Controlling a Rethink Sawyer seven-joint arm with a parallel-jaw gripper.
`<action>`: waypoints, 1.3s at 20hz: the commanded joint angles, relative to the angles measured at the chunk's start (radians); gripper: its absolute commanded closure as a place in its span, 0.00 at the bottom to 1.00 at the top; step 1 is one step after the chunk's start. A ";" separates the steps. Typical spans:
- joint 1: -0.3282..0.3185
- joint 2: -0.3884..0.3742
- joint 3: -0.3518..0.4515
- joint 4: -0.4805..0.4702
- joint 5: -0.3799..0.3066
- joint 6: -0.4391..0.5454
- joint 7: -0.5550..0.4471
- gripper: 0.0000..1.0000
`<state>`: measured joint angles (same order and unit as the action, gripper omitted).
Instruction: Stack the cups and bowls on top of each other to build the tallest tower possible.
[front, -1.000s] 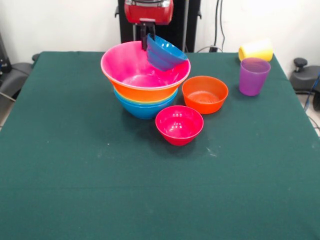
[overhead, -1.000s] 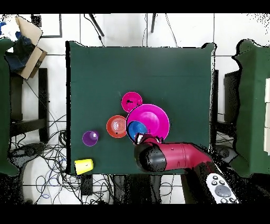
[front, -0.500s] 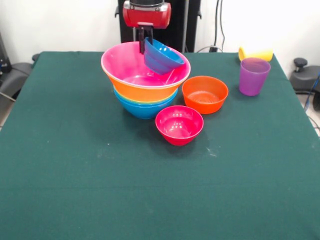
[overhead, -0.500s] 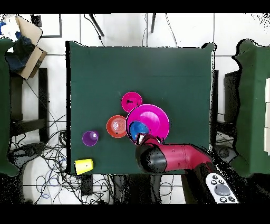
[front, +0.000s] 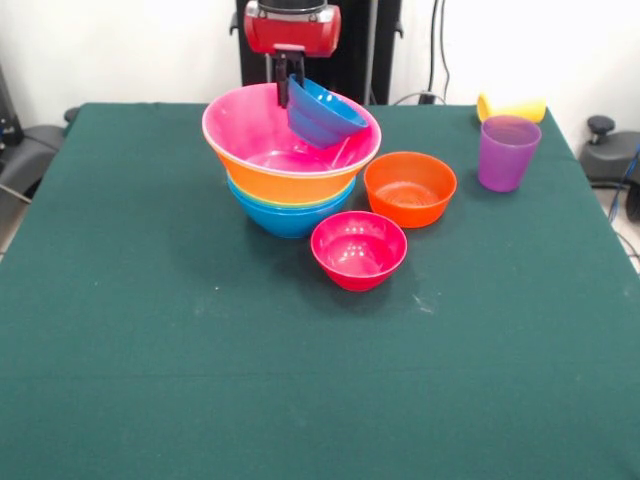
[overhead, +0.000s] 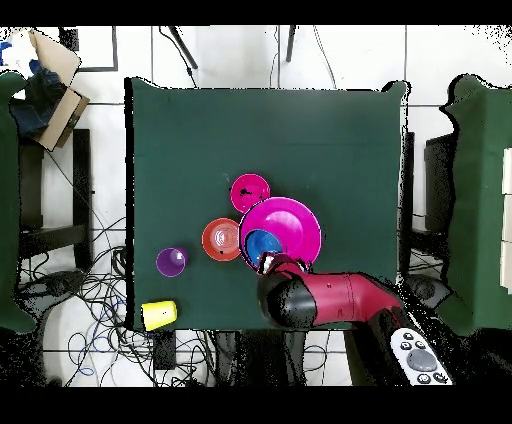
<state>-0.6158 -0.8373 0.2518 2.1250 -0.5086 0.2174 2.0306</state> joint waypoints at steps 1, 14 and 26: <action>0.007 0.043 0.027 -0.036 -0.055 -0.019 0.012 1.00; -0.011 0.056 0.044 -0.042 -0.061 -0.022 -0.004 0.00; 0.014 -0.009 0.083 -0.039 0.006 0.054 0.000 0.00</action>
<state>-0.6273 -0.8075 0.2535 2.1164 -0.5080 0.2174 2.0306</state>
